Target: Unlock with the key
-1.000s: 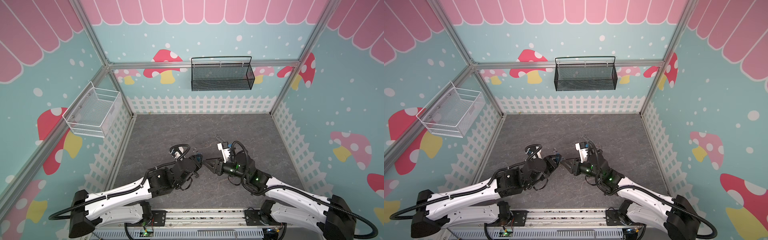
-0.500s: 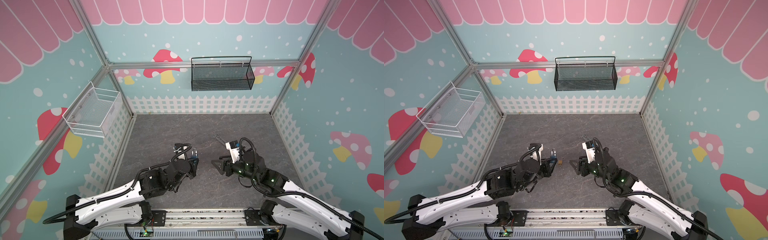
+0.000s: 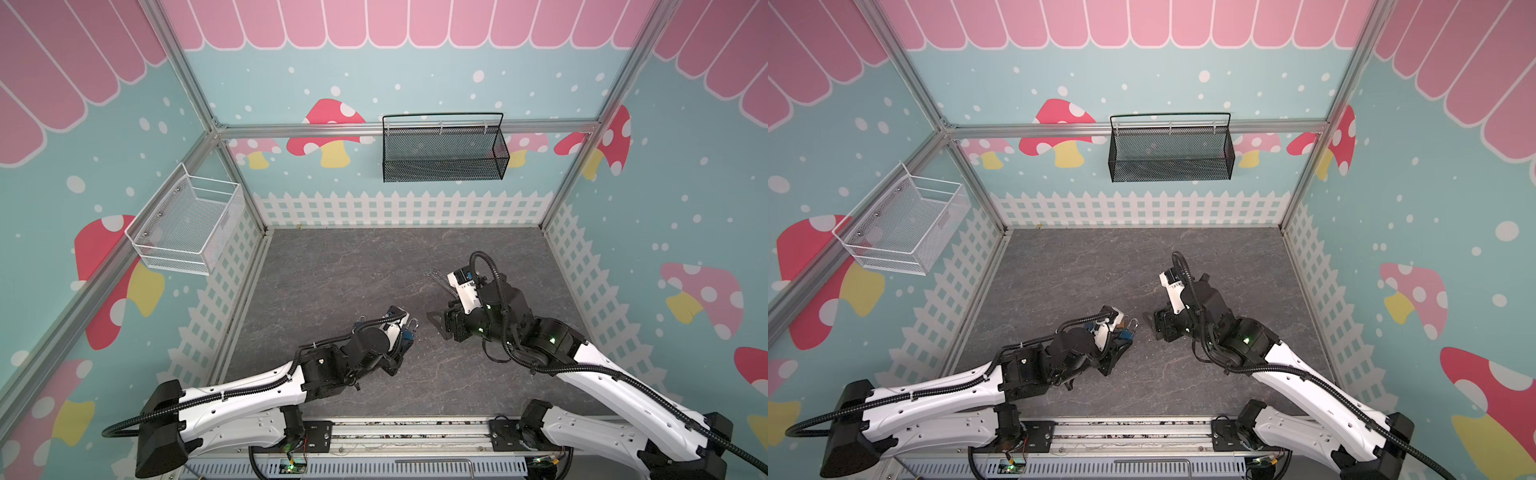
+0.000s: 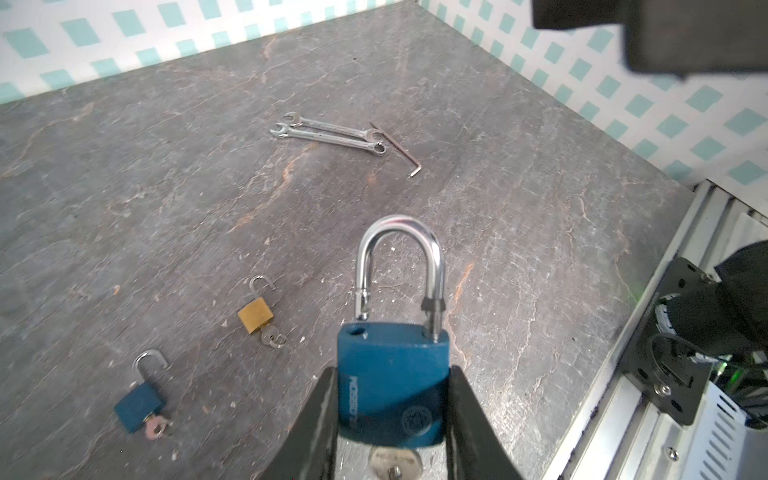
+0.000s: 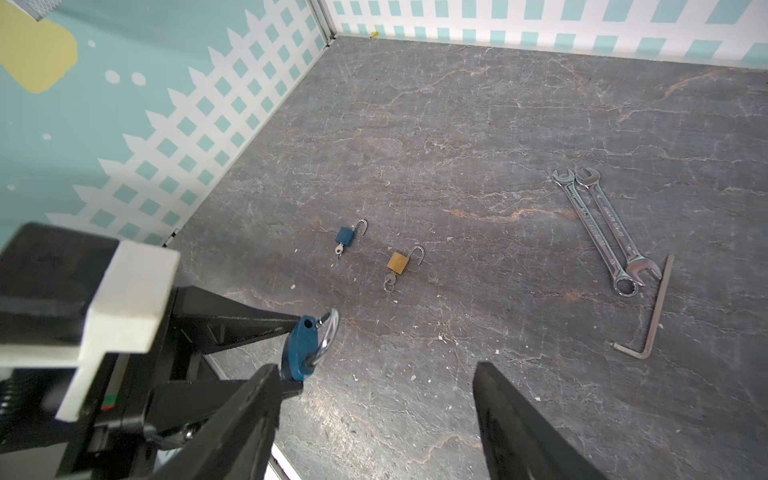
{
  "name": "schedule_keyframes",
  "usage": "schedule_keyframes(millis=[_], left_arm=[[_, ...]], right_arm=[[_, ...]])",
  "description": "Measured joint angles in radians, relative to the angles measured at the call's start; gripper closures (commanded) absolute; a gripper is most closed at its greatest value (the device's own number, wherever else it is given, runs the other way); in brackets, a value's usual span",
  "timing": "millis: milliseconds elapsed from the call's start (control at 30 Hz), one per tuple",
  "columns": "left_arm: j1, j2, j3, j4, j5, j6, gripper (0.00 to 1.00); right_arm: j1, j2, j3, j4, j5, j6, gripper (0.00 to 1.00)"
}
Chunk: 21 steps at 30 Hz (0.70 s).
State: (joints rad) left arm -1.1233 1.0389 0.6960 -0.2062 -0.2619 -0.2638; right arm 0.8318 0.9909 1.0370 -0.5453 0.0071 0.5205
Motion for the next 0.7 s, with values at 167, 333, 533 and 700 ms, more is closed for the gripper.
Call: schedule_keyframes(millis=[167,333,533,700], left_arm=[[0.0,0.005,-0.018,0.091,0.034,0.061,1.0],[0.0,0.014,-0.018,0.133,0.043,0.091,1.0],[0.0,0.014,-0.018,0.149,0.051,0.108,1.0],[0.0,0.002,-0.033,0.159,0.057,0.115,1.0]], right_arm=[[0.0,0.074,0.068,-0.045,-0.018,-0.038,0.24],[0.0,0.15,0.123,-0.078,-0.026,-0.071,0.23],[0.0,0.225,0.17,-0.137,0.008,-0.096,0.22],[0.0,0.266,0.204,-0.18,0.032,-0.125,0.21]])
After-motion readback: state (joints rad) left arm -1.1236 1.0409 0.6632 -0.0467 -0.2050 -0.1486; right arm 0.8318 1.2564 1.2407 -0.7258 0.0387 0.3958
